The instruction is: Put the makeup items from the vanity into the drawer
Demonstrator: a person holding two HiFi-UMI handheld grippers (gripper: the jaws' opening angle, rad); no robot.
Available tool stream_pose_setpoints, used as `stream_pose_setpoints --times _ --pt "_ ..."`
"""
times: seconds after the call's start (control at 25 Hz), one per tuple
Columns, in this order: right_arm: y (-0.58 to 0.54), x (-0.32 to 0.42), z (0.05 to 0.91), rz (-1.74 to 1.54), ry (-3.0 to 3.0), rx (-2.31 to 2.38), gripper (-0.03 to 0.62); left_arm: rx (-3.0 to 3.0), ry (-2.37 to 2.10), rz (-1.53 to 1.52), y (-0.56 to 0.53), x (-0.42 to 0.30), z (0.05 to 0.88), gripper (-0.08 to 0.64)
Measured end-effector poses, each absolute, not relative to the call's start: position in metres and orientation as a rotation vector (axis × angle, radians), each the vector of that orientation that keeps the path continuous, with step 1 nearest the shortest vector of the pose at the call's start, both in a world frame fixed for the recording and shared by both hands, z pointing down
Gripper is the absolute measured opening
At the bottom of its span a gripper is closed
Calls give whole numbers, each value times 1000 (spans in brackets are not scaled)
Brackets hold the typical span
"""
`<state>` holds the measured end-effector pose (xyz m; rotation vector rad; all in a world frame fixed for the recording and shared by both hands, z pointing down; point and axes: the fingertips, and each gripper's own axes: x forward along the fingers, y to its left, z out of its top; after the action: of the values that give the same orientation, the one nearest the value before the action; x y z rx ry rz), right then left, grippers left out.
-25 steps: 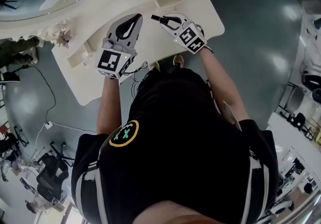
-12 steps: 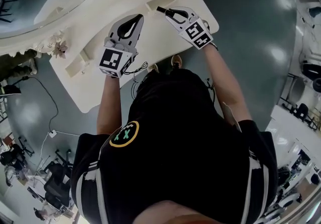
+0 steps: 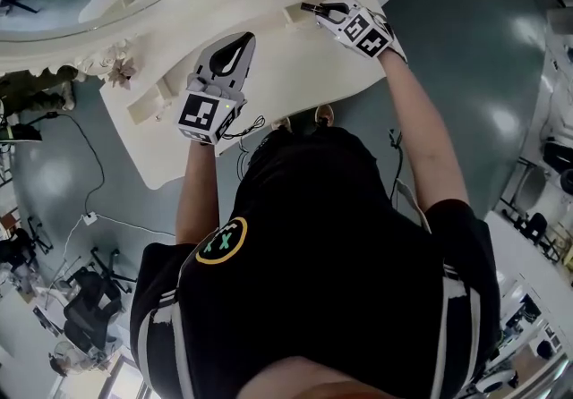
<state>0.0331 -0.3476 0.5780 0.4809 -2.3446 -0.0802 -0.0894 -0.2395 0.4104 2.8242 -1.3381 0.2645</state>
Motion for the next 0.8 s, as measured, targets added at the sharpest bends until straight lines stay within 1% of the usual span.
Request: stream_pose_setpoints --times 0.16,0.52,0.56,0.6,0.64,0.8 --pt "-356 29 593 -17 -2325 417 117 2822 -1373 239 -242 -94 407 21" --pt "-360 15 602 -20 -2310 338 124 2805 -1404 250 -246 -99 406 21" --pt "-362 16 603 -27 -2309 344 138 2803 -1405 251 -247 -99 406 21" --pt "-364 16 604 -31 -2310 350 177 2797 -1402 266 -247 -99 407 21" --pt "-366 18 605 -32 -2313 357 195 2789 -1399 287 -247 -99 409 21" --pt "-367 25 600 -25 -2321 390 231 2806 -1400 249 -248 -97 407 21"
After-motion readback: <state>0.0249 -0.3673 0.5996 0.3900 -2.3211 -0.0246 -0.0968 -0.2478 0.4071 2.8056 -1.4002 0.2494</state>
